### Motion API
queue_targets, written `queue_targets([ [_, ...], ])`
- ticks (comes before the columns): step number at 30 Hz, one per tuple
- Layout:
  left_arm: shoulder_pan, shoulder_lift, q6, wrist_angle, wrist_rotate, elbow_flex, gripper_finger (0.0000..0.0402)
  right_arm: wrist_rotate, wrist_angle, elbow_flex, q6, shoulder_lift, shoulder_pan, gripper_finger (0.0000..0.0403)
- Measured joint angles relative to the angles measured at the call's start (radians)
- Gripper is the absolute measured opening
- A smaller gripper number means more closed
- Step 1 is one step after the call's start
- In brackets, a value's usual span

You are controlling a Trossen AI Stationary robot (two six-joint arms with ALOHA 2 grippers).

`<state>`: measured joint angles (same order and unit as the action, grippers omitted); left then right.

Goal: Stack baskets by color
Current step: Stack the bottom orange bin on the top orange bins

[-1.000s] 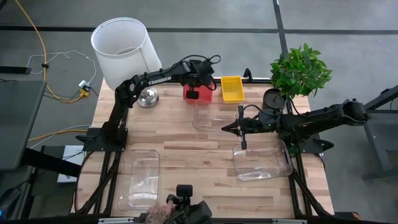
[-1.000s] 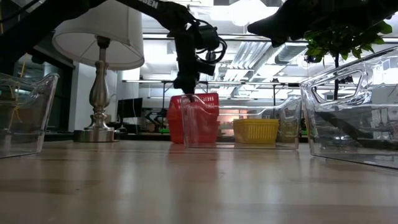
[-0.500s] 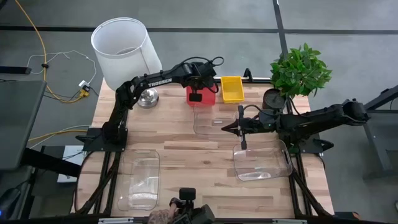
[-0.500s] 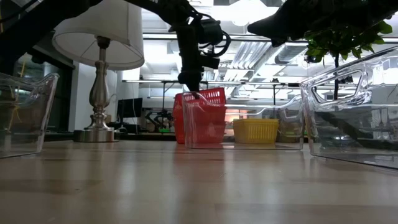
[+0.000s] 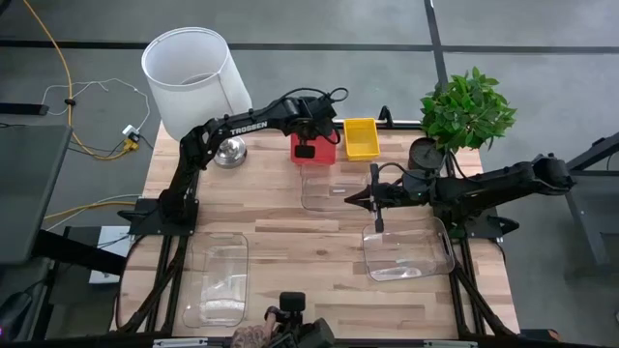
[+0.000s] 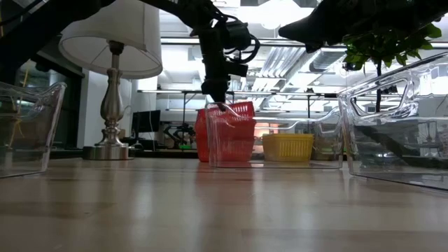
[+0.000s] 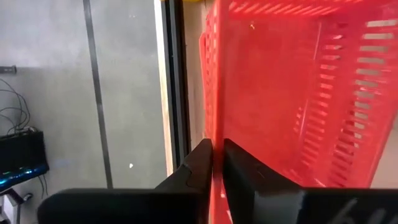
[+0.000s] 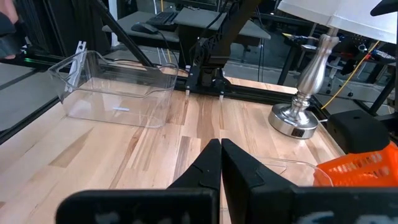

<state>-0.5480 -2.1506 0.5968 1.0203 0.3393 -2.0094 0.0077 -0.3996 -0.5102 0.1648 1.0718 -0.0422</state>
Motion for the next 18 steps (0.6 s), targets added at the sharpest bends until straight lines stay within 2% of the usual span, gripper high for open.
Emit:
queue_targets([
  [11,0.011,0.000,-0.029,-0.008,0.058,0.000,0.0091,0.000,0.000,0.000,0.000,0.000,0.000,0.0000],
  [18,0.042,0.000,-0.014,-0.070,0.142,-0.036,0.0139,0.000,0.000,0.000,0.000,0.000,0.000,0.0000],
])
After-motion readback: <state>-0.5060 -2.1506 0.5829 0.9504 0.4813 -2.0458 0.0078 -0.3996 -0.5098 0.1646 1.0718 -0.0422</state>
